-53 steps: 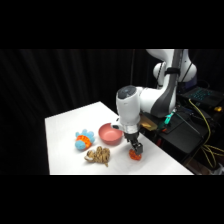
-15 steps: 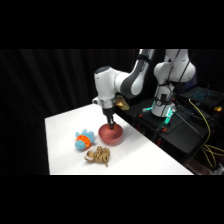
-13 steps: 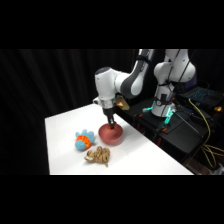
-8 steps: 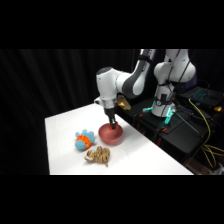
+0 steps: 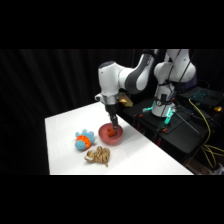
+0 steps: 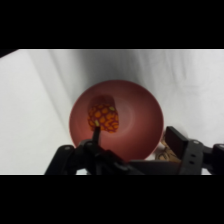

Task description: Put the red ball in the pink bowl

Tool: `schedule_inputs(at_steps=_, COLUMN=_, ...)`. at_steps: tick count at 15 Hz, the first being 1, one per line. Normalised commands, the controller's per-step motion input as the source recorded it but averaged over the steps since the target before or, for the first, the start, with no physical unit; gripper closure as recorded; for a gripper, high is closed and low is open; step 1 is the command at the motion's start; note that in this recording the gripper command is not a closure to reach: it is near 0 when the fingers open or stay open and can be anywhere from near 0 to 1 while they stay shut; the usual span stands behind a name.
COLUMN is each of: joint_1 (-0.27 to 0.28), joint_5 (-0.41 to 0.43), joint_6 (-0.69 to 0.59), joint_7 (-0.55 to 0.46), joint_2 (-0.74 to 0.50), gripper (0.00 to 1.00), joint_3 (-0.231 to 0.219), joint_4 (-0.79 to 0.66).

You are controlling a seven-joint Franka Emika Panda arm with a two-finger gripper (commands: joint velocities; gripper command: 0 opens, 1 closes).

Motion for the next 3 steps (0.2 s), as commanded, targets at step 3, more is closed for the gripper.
schedule_inputs(at_steps=3, joint_1=0.007, joint_5=-0.083, joint_6=-0.16, joint_7=0.02, joint_2=-0.56, gripper=0.00, joint_3=0.049, joint_4=-0.20)
